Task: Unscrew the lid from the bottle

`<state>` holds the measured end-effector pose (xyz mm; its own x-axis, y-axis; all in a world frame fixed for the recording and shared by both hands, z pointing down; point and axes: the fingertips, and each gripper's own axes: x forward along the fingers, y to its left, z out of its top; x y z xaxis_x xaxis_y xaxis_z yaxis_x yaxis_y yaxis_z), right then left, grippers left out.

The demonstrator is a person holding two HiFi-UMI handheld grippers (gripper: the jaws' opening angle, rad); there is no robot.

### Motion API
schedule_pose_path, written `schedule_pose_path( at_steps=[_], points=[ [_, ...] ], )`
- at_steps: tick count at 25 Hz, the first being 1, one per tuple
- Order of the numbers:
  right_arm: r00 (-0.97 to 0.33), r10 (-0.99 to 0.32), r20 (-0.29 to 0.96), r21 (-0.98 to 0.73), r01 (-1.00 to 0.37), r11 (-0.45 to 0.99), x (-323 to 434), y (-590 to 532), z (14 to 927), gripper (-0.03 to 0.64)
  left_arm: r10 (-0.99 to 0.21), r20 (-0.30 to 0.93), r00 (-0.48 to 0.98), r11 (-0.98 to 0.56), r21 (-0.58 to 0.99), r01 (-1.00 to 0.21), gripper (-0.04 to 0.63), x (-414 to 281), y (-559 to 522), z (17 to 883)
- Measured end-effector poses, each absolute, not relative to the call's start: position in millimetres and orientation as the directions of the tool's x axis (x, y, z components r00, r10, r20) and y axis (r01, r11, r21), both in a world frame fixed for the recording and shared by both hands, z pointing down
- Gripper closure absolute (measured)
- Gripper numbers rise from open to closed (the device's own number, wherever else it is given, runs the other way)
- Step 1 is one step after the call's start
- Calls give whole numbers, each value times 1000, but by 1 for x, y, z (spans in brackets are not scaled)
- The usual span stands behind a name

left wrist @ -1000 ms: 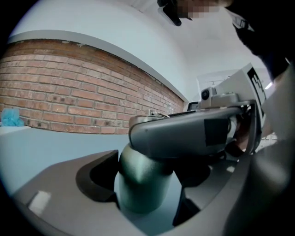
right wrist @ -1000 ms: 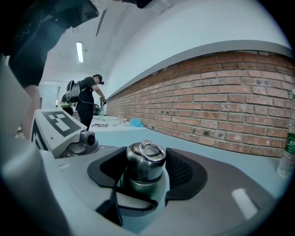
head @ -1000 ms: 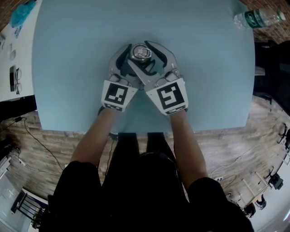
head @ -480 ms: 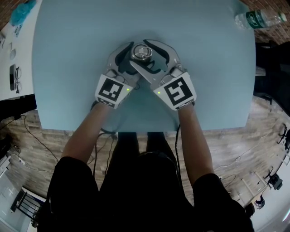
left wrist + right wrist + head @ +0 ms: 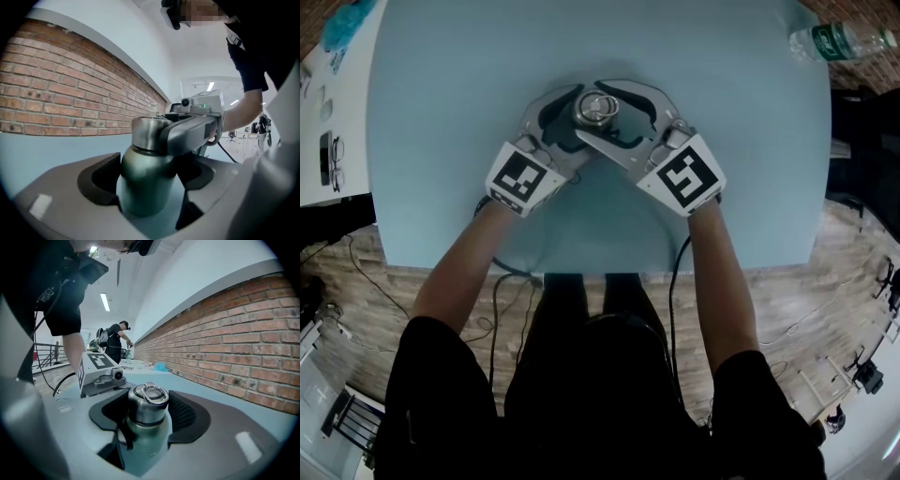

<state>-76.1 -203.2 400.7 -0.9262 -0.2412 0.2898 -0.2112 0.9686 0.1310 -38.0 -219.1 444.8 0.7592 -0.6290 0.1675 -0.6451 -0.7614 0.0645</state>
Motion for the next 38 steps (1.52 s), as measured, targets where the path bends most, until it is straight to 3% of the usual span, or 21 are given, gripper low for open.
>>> schedule_pose_path(
  at_steps=[14, 31, 38],
  points=[
    [-927, -82, 365, 144, -31, 989, -75, -198, 404, 353, -561, 175, 809, -814, 63, -577, 233, -37, -217, 444],
    [-918, -135, 374, 167, -77, 983, -75, -201, 404, 348, -590, 193, 784, -794, 37, -606, 232, -38, -220, 444],
    [-916, -173, 363, 145, -128, 981, -73, -200, 408, 284, -627, 222, 746, -763, 18, -647, 192, -36, -214, 452]
  ],
)
